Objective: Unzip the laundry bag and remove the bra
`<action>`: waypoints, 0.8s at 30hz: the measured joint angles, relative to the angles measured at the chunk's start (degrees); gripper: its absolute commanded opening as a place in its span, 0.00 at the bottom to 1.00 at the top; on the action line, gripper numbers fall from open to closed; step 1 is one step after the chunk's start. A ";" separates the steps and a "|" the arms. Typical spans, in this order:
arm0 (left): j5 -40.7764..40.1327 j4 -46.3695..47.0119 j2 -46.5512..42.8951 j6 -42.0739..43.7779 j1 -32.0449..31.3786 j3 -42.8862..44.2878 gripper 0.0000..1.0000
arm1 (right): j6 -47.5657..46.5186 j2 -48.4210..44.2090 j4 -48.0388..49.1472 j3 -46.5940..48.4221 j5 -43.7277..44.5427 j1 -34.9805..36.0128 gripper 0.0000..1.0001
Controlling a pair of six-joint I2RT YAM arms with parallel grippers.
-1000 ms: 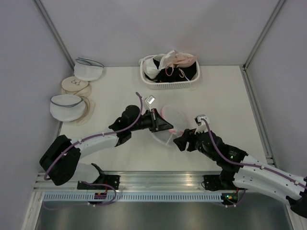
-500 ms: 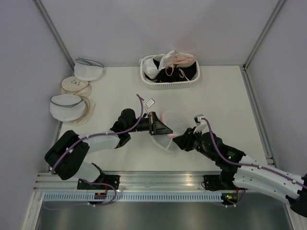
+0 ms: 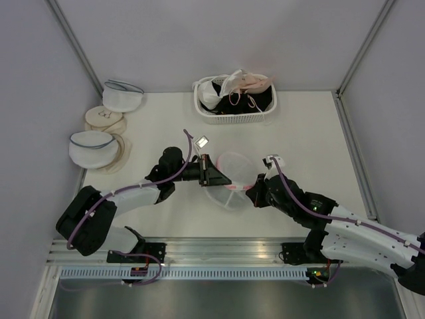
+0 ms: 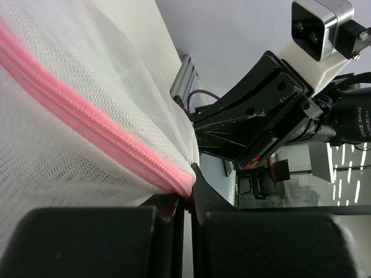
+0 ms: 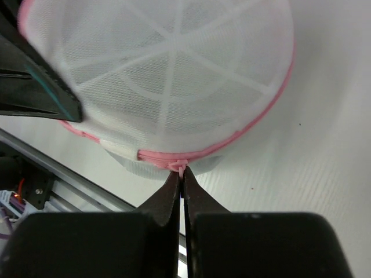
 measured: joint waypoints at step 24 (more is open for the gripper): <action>-0.33 -26.18 1.90 18.60 7.30 12.52 0.80 | 1.64 6.01 -11.82 4.55 12.02 0.24 0.00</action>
